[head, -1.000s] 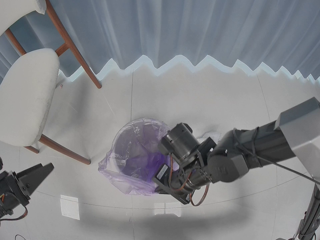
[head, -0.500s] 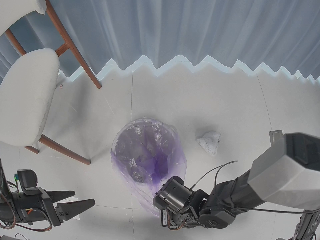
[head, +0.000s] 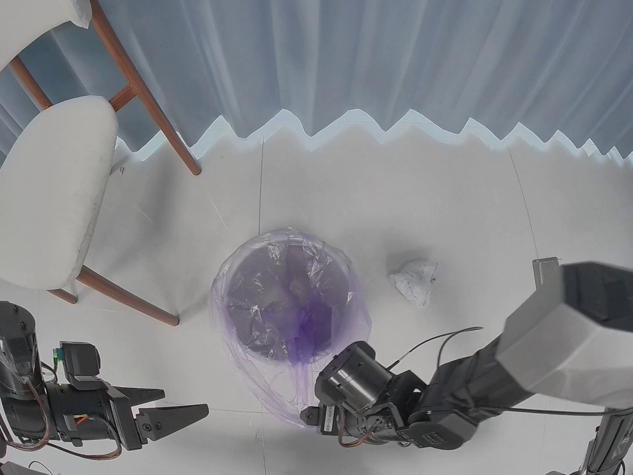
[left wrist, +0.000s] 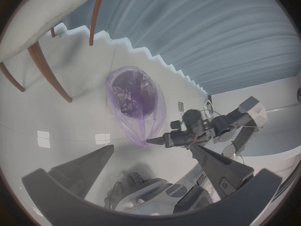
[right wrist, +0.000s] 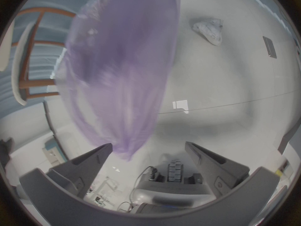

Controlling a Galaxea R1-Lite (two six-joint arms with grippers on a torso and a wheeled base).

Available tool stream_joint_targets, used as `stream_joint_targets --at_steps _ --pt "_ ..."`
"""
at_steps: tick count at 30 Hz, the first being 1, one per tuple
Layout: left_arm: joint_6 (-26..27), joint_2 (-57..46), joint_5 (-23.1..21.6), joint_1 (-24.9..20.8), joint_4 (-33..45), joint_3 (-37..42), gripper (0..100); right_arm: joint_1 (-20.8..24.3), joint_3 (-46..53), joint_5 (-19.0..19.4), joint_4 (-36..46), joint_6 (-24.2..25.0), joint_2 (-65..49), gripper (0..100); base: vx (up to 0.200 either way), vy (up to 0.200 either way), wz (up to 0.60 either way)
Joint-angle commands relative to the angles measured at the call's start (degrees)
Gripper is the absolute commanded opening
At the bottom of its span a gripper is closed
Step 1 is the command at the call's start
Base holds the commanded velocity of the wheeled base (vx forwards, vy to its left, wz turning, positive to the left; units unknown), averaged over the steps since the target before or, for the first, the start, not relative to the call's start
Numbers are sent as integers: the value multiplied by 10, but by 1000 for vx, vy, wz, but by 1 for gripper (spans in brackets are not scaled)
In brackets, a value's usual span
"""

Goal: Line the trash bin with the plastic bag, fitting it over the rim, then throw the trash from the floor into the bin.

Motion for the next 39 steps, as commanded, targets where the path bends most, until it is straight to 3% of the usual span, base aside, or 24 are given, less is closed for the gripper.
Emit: stream_joint_targets --at_steps 1,6,9,13,16,18,19,28,35,36,37,38,39 --pt "-2 45 -23 5 -1 -5 100 2 79 42 -14 42 -196 100 0 0 0" --pt "1 120 -18 6 1 -41 100 -84 76 42 -15 16 -237 100 0 0 0" --pt "0 183 4 6 0 -68 100 -123 16 43 -10 -14 -227 100 0 0 0" --pt "0 248 18 7 -1 -96 100 -123 -26 38 3 -49 -183 100 0 0 0" --pt "2 293 35 7 -1 -109 100 -124 -43 13 8 -115 -145 100 0 0 0" --pt "3 301 42 6 -1 -111 100 -124 -47 7 8 -123 -138 100 0 0 0" --pt "2 330 62 7 -1 -123 100 -124 -62 -1 8 -137 -114 100 0 0 0" --pt "4 430 107 7 -4 -171 100 -131 -99 -2 8 -146 -61 100 0 0 0" --pt "2 478 111 8 -11 -206 100 -141 -98 -2 8 -144 -47 100 0 0 0" --pt "2 483 111 9 -11 -208 0 -142 -95 -1 8 -143 -48 100 0 0 0" --pt "2 485 111 10 -12 -209 0 -142 -94 -1 7 -143 -48 100 0 0 0" --pt "1 488 111 10 -15 -212 0 -146 -93 -1 4 -143 -50 0 0 0 0" --pt "1 487 112 11 -21 -215 0 -151 -90 -1 2 -143 -54 0 0 0 0"
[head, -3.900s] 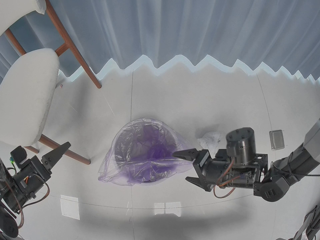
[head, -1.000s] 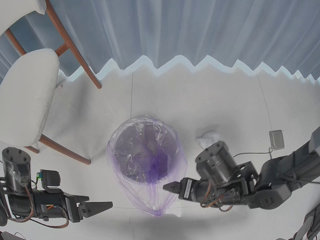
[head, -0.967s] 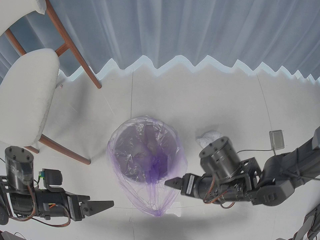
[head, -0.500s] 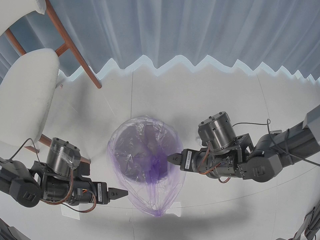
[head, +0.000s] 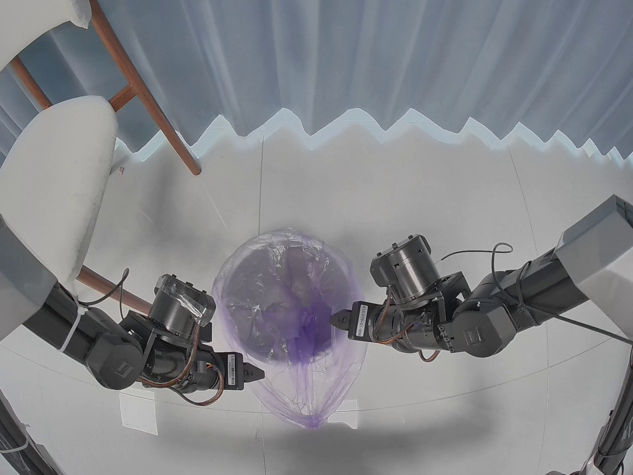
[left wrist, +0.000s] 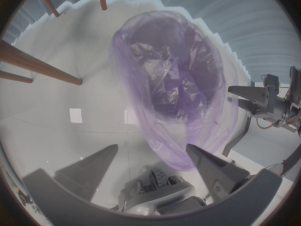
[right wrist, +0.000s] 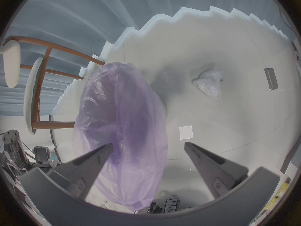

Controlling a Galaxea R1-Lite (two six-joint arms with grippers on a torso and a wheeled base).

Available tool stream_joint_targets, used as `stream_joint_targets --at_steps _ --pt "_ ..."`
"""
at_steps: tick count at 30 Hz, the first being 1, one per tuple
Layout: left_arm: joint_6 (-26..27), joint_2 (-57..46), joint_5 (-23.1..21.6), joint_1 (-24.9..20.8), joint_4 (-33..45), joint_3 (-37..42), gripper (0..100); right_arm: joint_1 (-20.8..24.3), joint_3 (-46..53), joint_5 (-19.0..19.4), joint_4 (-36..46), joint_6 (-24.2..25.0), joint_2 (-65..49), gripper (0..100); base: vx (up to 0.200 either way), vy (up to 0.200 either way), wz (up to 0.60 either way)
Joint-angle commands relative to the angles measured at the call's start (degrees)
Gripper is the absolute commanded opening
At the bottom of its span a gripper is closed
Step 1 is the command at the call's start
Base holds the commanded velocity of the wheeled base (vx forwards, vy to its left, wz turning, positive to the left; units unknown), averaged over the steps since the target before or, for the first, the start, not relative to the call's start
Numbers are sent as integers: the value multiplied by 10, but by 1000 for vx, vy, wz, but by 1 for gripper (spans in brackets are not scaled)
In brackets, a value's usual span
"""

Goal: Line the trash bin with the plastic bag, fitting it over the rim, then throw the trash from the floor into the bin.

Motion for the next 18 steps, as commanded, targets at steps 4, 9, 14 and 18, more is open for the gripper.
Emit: stream_joint_targets --at_steps 4,9,14,18 --pt "0 25 6 23 -9 -4 0 -31 27 2 -6 -1 -22 0 0 0 0" --pt "3 1 15 50 -14 67 0 -87 62 49 -6 -1 -54 0 0 0 0" --pt "3 38 24 45 -42 116 0 -105 90 57 -40 0 -7 0 0 0 0" --pt "3 108 42 45 -125 112 0 -106 91 57 -115 -2 62 0 0 0 0"
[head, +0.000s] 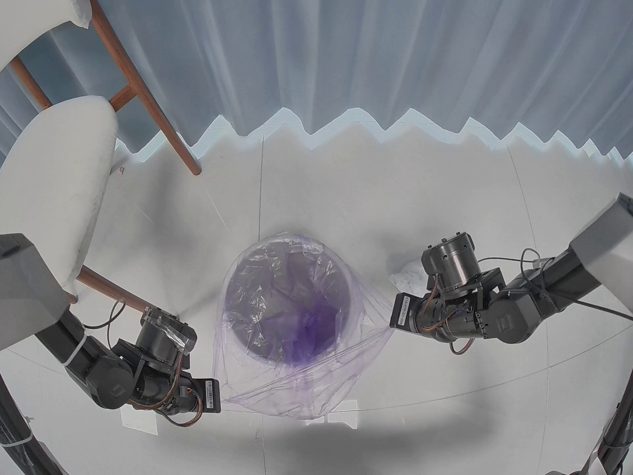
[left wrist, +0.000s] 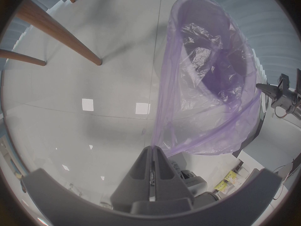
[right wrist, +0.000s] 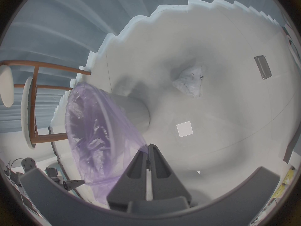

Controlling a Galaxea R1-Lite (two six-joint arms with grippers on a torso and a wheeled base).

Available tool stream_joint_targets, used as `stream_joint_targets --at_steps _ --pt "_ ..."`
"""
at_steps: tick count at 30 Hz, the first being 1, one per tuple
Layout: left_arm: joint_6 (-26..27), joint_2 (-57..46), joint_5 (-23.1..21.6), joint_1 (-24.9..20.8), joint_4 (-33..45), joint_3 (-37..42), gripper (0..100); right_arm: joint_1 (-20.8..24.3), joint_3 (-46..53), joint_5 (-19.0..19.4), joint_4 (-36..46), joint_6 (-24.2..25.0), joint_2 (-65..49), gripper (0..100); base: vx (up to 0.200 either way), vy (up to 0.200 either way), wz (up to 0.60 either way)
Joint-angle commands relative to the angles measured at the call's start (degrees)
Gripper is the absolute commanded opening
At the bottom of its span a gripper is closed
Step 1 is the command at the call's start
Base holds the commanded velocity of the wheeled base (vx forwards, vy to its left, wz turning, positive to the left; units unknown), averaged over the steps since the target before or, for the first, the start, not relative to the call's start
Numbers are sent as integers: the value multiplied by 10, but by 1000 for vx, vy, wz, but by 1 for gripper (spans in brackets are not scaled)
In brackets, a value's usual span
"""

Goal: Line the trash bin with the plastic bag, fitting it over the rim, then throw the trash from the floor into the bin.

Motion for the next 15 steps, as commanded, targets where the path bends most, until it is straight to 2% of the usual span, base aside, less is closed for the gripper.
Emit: stream_joint_targets --at_steps 1,5,8,15 --pt "1 89 17 2 -84 9 0 -11 11 3 -76 -3 97 0 0 0 0" --pt "31 131 22 4 -132 2 0 -11 -17 2 -140 -33 161 0 0 0 0" --pt "41 143 26 6 -133 -4 0 -11 -47 0 -143 -49 196 0 0 0 0" --pt "58 149 27 2 -138 -20 0 -12 -100 -3 -141 -50 234 0 0 0 0"
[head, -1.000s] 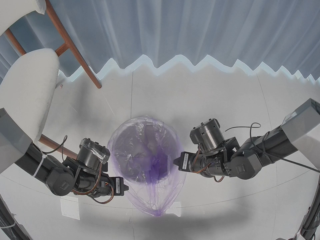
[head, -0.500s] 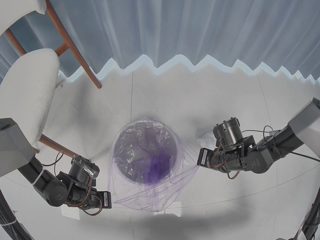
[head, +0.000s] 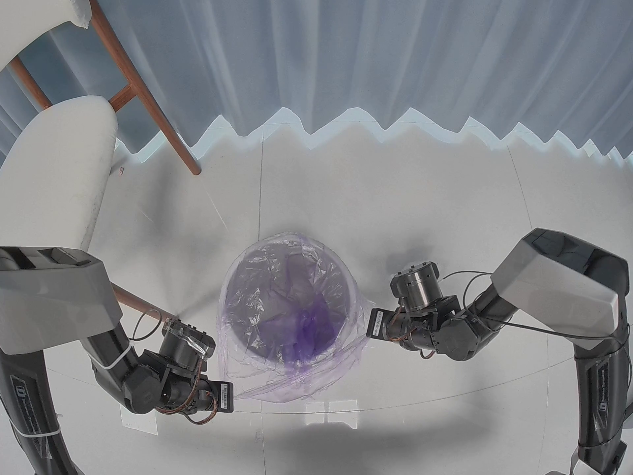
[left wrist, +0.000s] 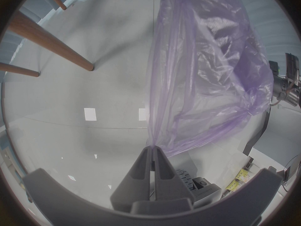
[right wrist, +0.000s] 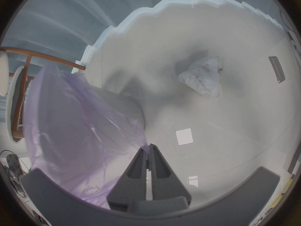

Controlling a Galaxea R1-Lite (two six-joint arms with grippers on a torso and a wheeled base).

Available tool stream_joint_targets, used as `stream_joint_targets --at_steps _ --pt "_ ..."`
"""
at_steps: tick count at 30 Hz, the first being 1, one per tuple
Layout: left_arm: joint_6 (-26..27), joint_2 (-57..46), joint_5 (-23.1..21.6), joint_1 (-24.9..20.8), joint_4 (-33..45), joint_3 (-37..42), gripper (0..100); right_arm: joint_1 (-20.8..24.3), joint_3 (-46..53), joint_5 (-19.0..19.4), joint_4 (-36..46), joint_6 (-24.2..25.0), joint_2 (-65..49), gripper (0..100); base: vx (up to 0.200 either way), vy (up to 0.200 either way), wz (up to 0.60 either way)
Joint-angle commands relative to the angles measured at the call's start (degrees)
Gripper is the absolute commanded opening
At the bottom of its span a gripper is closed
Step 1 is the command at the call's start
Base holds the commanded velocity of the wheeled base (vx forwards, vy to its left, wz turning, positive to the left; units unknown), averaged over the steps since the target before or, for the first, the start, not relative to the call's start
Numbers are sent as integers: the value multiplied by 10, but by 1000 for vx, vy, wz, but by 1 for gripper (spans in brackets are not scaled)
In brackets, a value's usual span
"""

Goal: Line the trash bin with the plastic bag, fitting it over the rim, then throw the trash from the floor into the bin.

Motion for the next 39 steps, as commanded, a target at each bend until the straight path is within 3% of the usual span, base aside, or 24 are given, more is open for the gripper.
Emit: stream_joint_targets --at_steps 1,11,24,25,26,30,32,35,39 --pt "4 26 3 -3 -4 -15 0 0 -31 -2 -3 -2 54 0 0 0 0" --pt "-2 72 19 51 -6 -66 0 -12 -98 -32 -5 -2 110 0 0 0 0" --pt "-2 116 18 44 -105 -85 0 -12 -140 -35 -2 33 112 0 0 0 0" --pt "-2 117 17 42 -110 -81 100 -13 -137 -35 -1 42 107 0 0 0 0" --pt "-2 115 18 40 -115 -76 100 -15 -131 -35 -1 50 100 100 0 0 0" --pt "-1 91 18 38 -136 -47 100 -15 -62 -34 -3 102 36 100 0 0 0" --pt "3 13 16 34 -174 37 100 -12 51 -23 -7 137 -48 100 0 0 0" --pt "3 -67 9 34 -223 141 100 -12 159 3 -8 140 -124 100 0 0 0" --pt "2 -172 -15 42 -294 253 100 -12 265 6 -16 142 -204 100 0 0 0"
